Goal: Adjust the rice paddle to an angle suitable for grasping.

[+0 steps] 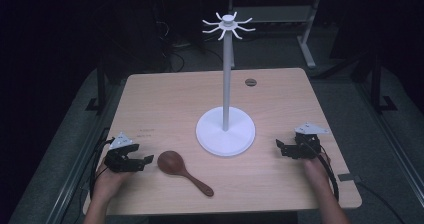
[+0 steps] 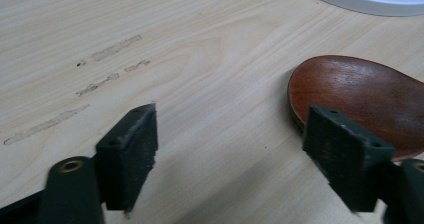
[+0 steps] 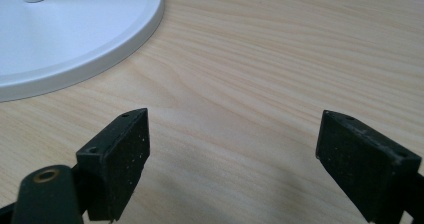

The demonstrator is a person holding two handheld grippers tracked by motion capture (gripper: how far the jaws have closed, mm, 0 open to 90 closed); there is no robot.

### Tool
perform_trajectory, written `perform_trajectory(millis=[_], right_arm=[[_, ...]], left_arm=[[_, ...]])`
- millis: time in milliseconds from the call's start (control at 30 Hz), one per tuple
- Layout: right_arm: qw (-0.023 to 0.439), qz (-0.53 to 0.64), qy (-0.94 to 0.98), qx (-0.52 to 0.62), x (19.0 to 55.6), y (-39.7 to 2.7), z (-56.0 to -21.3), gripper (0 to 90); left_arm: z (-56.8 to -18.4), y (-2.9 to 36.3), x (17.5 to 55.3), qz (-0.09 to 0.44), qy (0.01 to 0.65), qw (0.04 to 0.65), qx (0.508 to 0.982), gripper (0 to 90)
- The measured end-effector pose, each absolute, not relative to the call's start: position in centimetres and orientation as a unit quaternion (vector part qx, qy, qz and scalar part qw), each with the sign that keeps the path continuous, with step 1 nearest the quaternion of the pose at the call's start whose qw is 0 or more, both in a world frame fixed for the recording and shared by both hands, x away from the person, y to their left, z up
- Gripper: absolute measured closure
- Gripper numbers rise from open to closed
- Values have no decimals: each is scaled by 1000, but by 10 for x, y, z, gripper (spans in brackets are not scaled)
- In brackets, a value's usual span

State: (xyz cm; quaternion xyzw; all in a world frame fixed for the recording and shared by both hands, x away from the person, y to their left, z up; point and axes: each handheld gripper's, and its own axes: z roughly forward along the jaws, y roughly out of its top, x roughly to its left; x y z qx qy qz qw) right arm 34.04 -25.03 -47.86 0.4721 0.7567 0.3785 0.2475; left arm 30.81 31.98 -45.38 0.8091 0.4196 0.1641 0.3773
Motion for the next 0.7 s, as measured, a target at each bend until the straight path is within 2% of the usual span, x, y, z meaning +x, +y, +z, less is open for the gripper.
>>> perform_trajectory(millis=[233, 267, 300, 367, 400, 433, 600, 700], right_arm=[[245, 382, 755, 473, 341, -251, -479, 134], [245, 383, 755, 473, 341, -251, -479, 134], [245, 385, 754, 473, 341, -252, -479, 135], [246, 385, 754, 473, 341, -252, -479, 134], [246, 384, 754, 473, 341, -252, -479, 134], [247, 381, 756, 471, 340, -251, -479, 134], [255, 376, 757, 470, 340, -249, -479, 134], [252, 376, 758, 469, 340, -249, -479, 134]], left_arm=[[-446, 317, 305, 155, 422, 384, 806, 444], [-443, 315, 304, 151, 420, 384, 808, 444], [-441, 315, 304, 149, 420, 384, 809, 516], [-440, 314, 303, 147, 425, 388, 805, 542], [-438, 314, 302, 145, 422, 384, 809, 578], [-436, 313, 300, 140, 416, 388, 810, 654], [-429, 306, 296, 121, 405, 402, 812, 841], [-428, 303, 295, 116, 395, 401, 818, 893]])
